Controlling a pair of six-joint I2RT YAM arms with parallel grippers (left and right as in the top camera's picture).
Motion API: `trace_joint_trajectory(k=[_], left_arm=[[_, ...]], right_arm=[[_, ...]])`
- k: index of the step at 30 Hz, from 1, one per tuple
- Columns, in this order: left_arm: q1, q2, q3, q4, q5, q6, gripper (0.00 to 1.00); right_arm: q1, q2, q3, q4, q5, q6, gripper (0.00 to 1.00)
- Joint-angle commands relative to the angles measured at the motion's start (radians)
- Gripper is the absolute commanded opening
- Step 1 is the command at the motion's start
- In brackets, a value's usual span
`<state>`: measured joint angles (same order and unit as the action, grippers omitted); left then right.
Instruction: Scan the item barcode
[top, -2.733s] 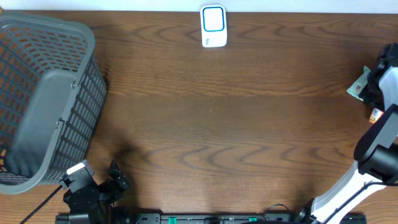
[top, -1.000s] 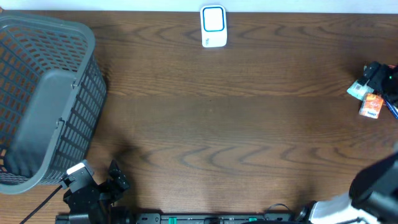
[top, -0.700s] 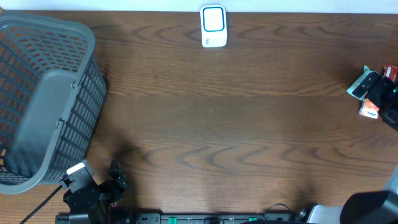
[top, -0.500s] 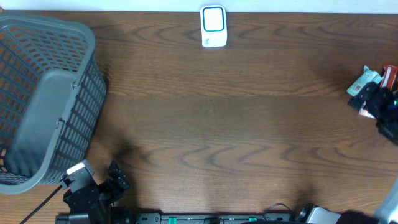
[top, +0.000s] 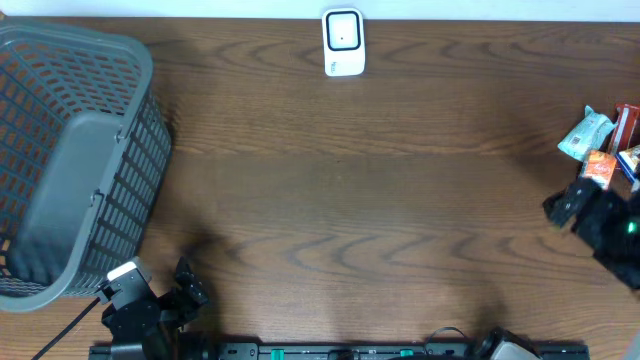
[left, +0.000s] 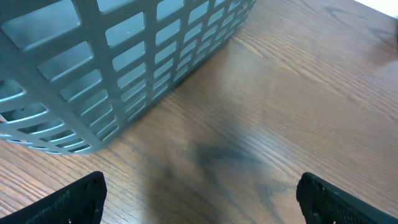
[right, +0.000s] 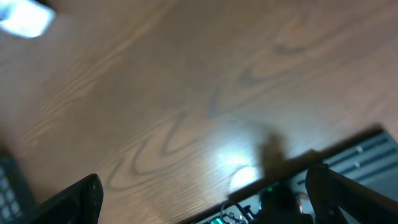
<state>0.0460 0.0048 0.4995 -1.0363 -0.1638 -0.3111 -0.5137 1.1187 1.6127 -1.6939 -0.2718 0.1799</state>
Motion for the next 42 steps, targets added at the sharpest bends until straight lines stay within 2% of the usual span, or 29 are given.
trace_joint_trajectory(k=[1, 11, 13, 19, 24, 32, 37, 42], left_arm=[[0.003, 0.000, 0.002, 0.000, -0.005, -0.001, 0.98], [0.003, 0.000, 0.002, 0.000, -0.005, -0.001, 0.98], [0.003, 0.000, 0.002, 0.000, -0.005, -0.001, 0.98], [0.003, 0.000, 0.002, 0.000, -0.005, -0.001, 0.98], [0.003, 0.000, 0.002, 0.000, -0.005, -0.001, 0.98], [0.003, 0.000, 0.002, 0.000, -0.005, -0.001, 0.98], [0.003, 0.000, 0.002, 0.000, -0.005, -0.001, 0.98], [0.003, 0.000, 0.002, 0.000, -0.005, -0.001, 0.98]], right_arm=[[0.004, -0.142, 0.008, -0.005, -0.104, -0.095, 0.99], [0.004, -0.460, 0.009, -0.004, -0.090, -0.089, 0.99], [0.005, -0.506, 0.009, -0.003, -0.070, -0.126, 0.99], [0.052, -0.637, 0.009, -0.003, -0.152, -0.371, 0.99], [0.066, -0.702, 0.008, 0.032, -0.258, -0.421, 0.99], [0.170, -0.789, -0.067, 0.246, -0.314, -0.420, 0.99], [0.267, -0.894, -0.270, 0.484, -0.332, -0.372, 0.99], [0.338, -1.023, -0.560, 0.794, -0.332, -0.294, 0.99]])
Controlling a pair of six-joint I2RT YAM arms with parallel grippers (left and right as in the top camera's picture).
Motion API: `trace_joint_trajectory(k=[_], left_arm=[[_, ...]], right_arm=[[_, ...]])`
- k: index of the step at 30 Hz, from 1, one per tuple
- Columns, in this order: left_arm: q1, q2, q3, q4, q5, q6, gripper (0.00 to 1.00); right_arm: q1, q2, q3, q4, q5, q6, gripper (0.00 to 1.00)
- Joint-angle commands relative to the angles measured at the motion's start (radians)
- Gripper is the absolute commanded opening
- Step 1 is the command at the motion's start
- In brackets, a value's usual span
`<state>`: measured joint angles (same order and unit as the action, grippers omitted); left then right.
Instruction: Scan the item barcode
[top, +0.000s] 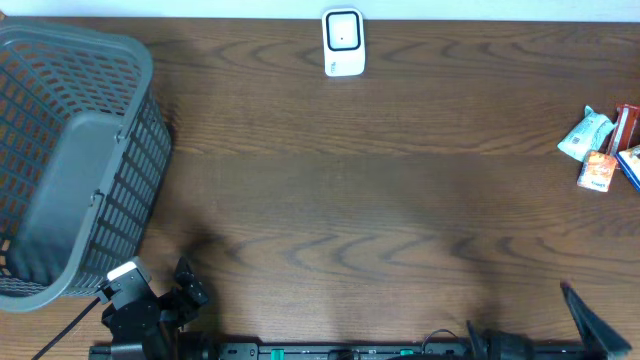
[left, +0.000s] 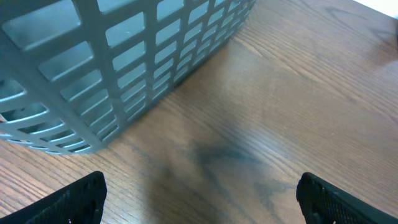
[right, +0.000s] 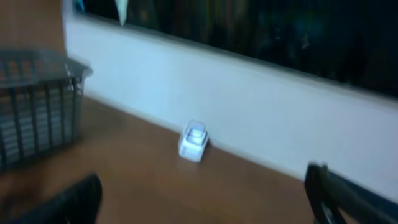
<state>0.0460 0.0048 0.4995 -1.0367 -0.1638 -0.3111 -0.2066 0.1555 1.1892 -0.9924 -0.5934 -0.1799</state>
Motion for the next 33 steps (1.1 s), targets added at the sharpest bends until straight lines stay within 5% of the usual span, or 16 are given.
trace_joint_trajectory(k=[1, 9, 18, 33], left_arm=[[0.003, 0.000, 0.002, 0.001, -0.005, -0.001, 0.98], [0.003, 0.000, 0.002, 0.001, -0.005, -0.001, 0.98], [0.003, 0.000, 0.002, 0.001, -0.005, -0.001, 0.98], [0.003, 0.000, 0.002, 0.001, -0.005, -0.001, 0.98]], right_arm=[[0.039, -0.079, -0.184, 0.149, -0.011, 0.082, 0.99], [0.143, -0.143, -0.546, 0.599, 0.061, 0.120, 0.99], [0.314, -0.149, -0.798, 0.858, 0.235, 0.118, 0.99], [0.319, -0.150, -1.165, 1.376, 0.251, 0.112, 0.99]])
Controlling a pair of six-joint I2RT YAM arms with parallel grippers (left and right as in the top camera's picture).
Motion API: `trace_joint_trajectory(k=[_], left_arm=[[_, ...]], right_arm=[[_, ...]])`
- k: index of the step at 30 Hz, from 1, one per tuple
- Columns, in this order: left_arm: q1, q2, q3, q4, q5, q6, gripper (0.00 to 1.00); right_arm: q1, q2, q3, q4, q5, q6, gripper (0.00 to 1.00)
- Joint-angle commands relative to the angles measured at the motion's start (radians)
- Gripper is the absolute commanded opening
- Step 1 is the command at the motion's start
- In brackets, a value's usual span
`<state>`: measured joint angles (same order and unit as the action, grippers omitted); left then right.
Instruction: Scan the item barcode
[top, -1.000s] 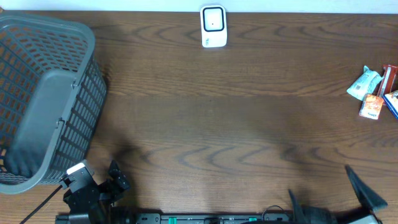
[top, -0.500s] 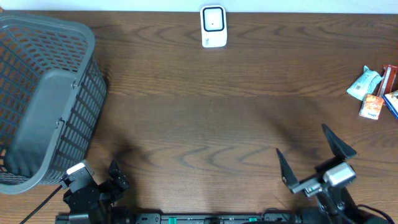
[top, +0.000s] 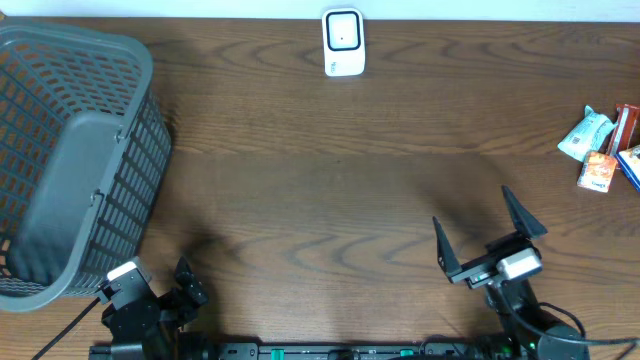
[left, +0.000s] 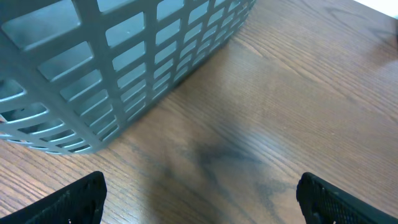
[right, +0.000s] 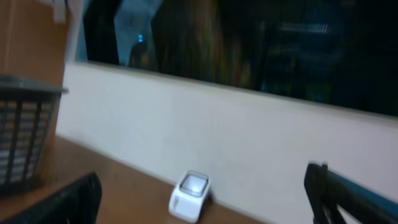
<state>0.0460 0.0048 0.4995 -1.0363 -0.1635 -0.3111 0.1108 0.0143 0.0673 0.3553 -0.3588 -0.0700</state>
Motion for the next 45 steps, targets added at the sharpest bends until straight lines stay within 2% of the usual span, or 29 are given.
trace_joint_trajectory(k=[1, 7, 13, 29, 45], left_arm=[[0.003, 0.000, 0.002, 0.000, -0.006, -0.001, 0.98], [0.003, 0.000, 0.002, 0.000, -0.006, -0.001, 0.98], [0.003, 0.000, 0.002, 0.000, -0.006, -0.001, 0.98], [0.003, 0.000, 0.002, 0.000, -0.006, -0.001, 0.98], [0.003, 0.000, 0.002, 0.000, -0.006, -0.001, 0.98]], right_arm=[[-0.001, -0.008, -0.062, 0.046, 0.019, 0.002, 0.99], [-0.010, -0.009, -0.062, 0.020, 0.056, 0.002, 0.99], [-0.040, -0.010, -0.062, -0.006, 0.173, 0.002, 0.99], [-0.040, -0.011, -0.062, -0.426, 0.366, 0.002, 0.99], [-0.084, -0.011, -0.062, -0.434, 0.349, -0.021, 0.99]])
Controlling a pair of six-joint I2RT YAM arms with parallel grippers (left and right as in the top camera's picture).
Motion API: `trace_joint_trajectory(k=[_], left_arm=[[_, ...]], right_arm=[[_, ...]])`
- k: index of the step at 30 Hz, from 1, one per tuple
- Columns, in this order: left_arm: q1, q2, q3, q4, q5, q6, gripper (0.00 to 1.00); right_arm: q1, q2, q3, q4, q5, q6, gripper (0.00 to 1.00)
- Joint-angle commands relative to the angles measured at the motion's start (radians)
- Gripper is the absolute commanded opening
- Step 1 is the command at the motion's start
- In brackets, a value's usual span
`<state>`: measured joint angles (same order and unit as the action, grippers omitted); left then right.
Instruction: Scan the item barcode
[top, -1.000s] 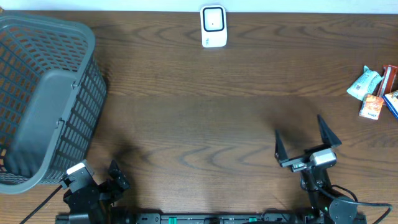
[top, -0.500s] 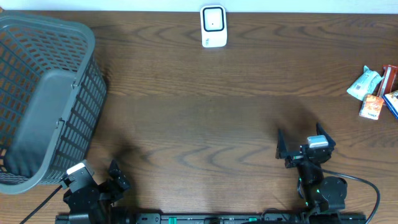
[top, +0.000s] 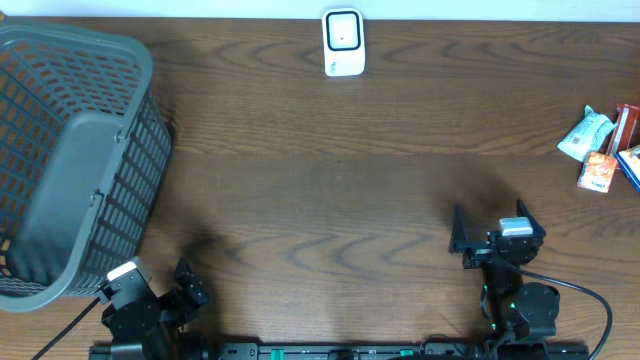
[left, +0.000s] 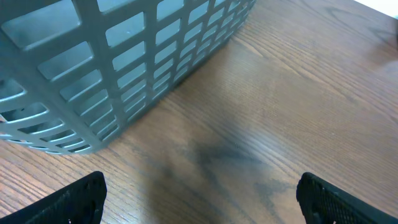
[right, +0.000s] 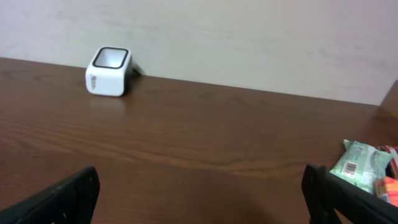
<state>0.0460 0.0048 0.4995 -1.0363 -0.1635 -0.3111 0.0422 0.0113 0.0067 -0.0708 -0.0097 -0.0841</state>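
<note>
The white scanner (top: 343, 42) stands at the table's far edge, and shows in the right wrist view as a white box (right: 110, 62). Several snack packets lie at the right edge: a green packet (top: 585, 133) with a barcode (right: 354, 160), an orange one (top: 598, 170), a red one (top: 627, 125). My right gripper (top: 493, 232) sits low near the front edge, open and empty (right: 205, 199), facing the far edge. My left gripper (top: 190, 282) rests at the front left, open and empty (left: 202, 205).
A large grey slatted basket (top: 75, 150) fills the left side of the table, close in front of the left gripper (left: 124, 62). A pale wall (right: 249, 37) runs behind the table's far edge.
My right gripper has tipped down: its camera showed the wall and dark window above the scanner, and now it shows the tabletop, scanner and packets. The left arm has not moved.
My right arm was first at the right edge beside the packets, open and empty. Then it was at the front right corner, then near the front edge right of centre, tilted upward. Now it sits there level. The packets, scanner and left arm stayed put.
</note>
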Motion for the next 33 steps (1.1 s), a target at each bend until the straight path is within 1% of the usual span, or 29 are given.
trace_joint_trajectory(k=[1, 6, 33], left_arm=[[0.003, 0.000, 0.002, 0.000, -0.006, -0.001, 0.98], [0.003, 0.000, 0.002, 0.000, -0.006, -0.001, 0.98], [0.003, 0.000, 0.002, 0.002, 0.005, -0.010, 0.98]], right_arm=[[-0.018, -0.007, -0.002, -0.008, 0.000, -0.006, 0.99], [-0.018, -0.007, -0.002, -0.004, 0.000, 0.017, 0.99], [-0.024, -0.006, -0.001, -0.004, 0.001, 0.016, 0.99]])
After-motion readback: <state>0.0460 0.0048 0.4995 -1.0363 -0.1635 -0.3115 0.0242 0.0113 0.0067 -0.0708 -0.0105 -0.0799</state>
